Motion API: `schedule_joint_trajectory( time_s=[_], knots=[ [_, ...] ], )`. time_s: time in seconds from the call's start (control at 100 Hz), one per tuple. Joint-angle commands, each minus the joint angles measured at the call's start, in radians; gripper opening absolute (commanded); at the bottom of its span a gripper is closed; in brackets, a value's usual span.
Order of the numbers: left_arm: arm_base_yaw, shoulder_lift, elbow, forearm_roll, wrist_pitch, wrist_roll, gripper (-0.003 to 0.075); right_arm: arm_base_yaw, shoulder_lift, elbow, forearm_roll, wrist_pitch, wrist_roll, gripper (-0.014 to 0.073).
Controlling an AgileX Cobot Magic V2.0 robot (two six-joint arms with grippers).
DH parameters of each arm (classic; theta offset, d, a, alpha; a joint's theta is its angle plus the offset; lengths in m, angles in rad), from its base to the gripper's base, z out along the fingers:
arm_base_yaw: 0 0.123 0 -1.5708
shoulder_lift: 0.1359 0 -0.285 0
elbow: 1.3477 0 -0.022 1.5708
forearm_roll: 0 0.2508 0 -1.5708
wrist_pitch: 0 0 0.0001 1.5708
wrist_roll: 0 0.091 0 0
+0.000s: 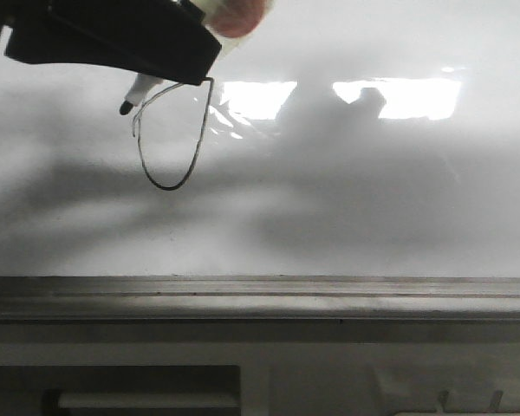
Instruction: Write number 6 on whiteboard
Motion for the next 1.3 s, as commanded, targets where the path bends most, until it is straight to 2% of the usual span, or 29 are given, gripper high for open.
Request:
schedule_joint_trajectory(
  time_s=[0.0, 0.14, 0.24, 0.29, 0.39, 0.46, 0.51, 0.72, 1.16, 1.21, 1.29],
  knots=[
    [0.002, -0.015, -0.035, -0.034, -0.038, -0.022, -0.002, -0.023, -0.023, -0.031, 0.039, -0.034, -0.015, 0.0442],
    [0.054, -0.044, -0.022, -0.034, -0.05, -0.114, -0.002, -0.121, -0.056, -0.027, 0.011, 0.019, -0.013, 0.0447],
    [0.094, -0.106, 0.028, -0.043, -0.13, -0.221, -0.002, -0.213, -0.093, -0.012, 0.001, 0.067, -0.011, 0.0447],
    [0.103, -0.151, 0.068, -0.088, -0.18, -0.262, -0.002, -0.255, -0.117, 0.003, 0.001, 0.081, -0.005, 0.0447],
    [0.1, -0.222, 0.13, -0.27, -0.299, -0.279, -0.002, -0.293, -0.15, 0.039, 0.001, 0.093, -0.005, 0.0447],
    [0.098, -0.242, 0.162, -0.413, -0.399, -0.279, -0.002, -0.294, -0.161, 0.063, 0.001, 0.093, -0.005, 0.0447],
    [0.098, -0.24, 0.171, -0.451, -0.435, -0.279, -0.002, -0.294, -0.163, 0.072, 0.001, 0.093, -0.005, 0.0447],
    [0.098, -0.163, 0.174, -0.465, -0.498, -0.279, -0.002, -0.294, -0.161, 0.106, 0.005, 0.093, -0.005, 0.0447],
    [0.098, -0.112, 0.174, -0.423, -0.51, -0.275, -0.0016, -0.294, -0.161, 0.112, 0.005, 0.091, -0.005, 0.0447],
    [0.098, -0.112, 0.174, -0.423, -0.51, -0.275, 0.0001, -0.294, -0.161, 0.112, 0.005, 0.091, -0.005, 0.0447],
    [0.098, -0.112, 0.174, -0.423, -0.51, -0.275, 0.0083, -0.294, -0.161, 0.112, 0.005, 0.091, -0.005, 0.0447]
  ],
)
